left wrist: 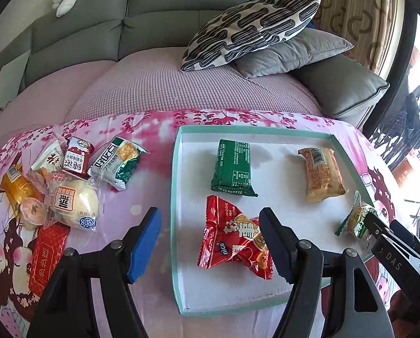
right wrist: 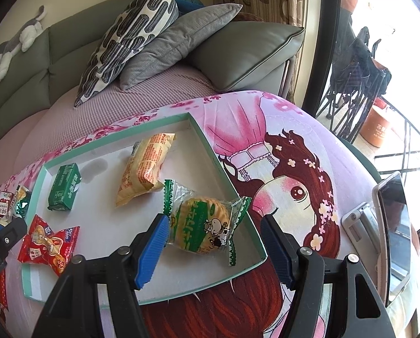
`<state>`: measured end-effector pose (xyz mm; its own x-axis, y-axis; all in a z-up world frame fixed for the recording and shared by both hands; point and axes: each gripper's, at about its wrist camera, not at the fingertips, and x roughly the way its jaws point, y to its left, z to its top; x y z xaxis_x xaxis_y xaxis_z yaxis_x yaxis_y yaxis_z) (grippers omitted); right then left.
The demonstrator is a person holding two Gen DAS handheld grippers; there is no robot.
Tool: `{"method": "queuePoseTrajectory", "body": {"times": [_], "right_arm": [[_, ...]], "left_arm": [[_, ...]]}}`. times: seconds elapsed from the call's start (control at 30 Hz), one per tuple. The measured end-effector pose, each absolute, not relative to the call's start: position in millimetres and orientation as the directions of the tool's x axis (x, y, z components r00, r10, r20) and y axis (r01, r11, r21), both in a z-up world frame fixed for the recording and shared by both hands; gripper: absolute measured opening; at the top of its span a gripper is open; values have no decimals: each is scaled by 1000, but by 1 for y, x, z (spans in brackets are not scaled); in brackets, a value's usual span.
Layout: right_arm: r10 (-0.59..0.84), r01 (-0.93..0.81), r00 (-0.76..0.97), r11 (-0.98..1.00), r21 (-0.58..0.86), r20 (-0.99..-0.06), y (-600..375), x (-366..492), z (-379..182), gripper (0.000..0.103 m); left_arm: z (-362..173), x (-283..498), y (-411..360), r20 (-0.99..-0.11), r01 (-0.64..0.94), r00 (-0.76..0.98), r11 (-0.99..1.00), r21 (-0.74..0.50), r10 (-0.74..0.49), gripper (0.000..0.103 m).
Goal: Organize snacks
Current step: 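Open the right gripper to set the cake packet in the tray corner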
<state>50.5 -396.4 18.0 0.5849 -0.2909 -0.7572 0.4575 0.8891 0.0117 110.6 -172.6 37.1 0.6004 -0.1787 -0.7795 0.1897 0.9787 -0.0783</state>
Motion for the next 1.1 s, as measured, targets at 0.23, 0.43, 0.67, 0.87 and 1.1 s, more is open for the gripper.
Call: {"method": "queuePoseTrajectory", "body": {"times": [0.23,0.43,0.67,0.87,1.1], "right_arm": [[-247,428,576,903,30,-779,-395,55,9,93],[-259,427,561,904,7,-786,-394,57,4,103],[-237,416,582,908,35,-778,-393,56,6,103],[-231,390,596,921,25,-769,-385,58,9,103],[-181,328,624,943,45,-761,-366,61,16,103]], "left_arm": [[29,115,-171,-787,156,603,987,-42,-129,87],[21,119,-167,-794,132,599,991,-36,-109,103],[21,119,-168,-787,133,607,990,-37,-111,103],[25,116,-171,-778,153,616,988,-35,-123,103],[34,107,-158,-762,121,638,992,-43,-110,103]]}}
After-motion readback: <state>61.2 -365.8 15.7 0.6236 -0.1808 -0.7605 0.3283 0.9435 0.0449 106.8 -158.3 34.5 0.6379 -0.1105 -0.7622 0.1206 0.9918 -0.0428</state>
